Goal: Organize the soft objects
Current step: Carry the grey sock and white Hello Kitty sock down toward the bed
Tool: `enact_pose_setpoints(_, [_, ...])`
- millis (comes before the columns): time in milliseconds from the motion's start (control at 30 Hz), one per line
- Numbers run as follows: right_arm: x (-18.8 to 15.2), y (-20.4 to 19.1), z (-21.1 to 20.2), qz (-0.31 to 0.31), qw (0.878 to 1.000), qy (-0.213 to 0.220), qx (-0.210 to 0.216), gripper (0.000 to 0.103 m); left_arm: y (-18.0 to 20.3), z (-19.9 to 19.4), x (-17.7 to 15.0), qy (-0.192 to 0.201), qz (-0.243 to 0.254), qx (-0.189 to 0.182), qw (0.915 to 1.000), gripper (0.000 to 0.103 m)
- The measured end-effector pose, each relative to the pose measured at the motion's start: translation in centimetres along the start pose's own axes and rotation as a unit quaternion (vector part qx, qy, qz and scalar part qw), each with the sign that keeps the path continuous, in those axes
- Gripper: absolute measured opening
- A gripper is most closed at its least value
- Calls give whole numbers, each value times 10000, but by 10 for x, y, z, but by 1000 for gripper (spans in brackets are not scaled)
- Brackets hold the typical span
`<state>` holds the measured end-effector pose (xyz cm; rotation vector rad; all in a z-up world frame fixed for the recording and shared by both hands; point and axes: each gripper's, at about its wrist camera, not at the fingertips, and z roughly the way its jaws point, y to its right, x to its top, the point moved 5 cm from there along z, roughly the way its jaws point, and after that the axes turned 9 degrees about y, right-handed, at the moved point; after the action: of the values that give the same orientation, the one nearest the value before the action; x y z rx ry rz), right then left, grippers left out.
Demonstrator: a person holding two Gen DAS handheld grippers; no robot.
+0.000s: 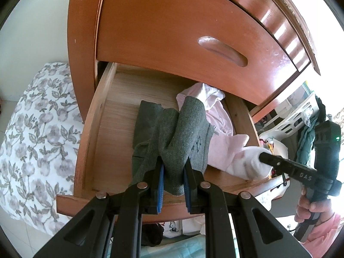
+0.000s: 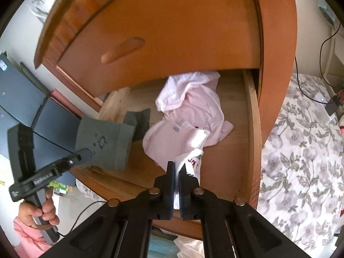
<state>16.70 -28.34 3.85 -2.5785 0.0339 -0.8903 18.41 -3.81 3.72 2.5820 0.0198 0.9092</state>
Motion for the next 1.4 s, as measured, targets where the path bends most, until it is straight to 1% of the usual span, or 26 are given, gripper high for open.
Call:
enact_pose_setpoints(200, [7, -4, -14, 73, 9996, 241, 111, 3, -1, -1, 0, 2, -28, 18, 10000, 16])
enact_pose_setpoints(367, [13, -12, -30, 129, 9982, 486, 316, 3, 0, -2, 2, 2, -39, 52, 10000, 16])
enact_pose_setpoints(567, [25, -26, -64, 162, 9939, 955, 533, 3, 2, -19, 14, 236, -68, 48, 9997, 16])
enact_pose_setpoints(600, [27, -28, -69, 150, 9933, 1011, 547, 3, 2, -23, 15, 255, 47, 89, 9996, 16])
enact_pose_setpoints(800, [35, -43, -106, 34, 9881, 1402, 631, 3, 9, -44, 21, 474, 56, 44, 9989, 16])
enact_pose_setpoints(967, [38, -56, -140, -85, 9827, 1719, 689, 3, 16, -71, 26, 751, 54, -53, 9971, 16])
enact_pose_setpoints(1067, [40, -68, -167, -198, 9769, 1991, 754, 3, 22, -92, 31, 969, 84, -125, 9952, 16])
enact_pose_setpoints(1233, [40, -87, -218, -459, 9652, 2443, 814, 3, 40, -135, 37, 1406, 234, -285, 9894, 16])
enact_pose_setpoints(1400, [30, -102, -261, -703, 9553, 2768, 769, 3, 59, -170, 36, 1727, 426, -441, 9831, 16])
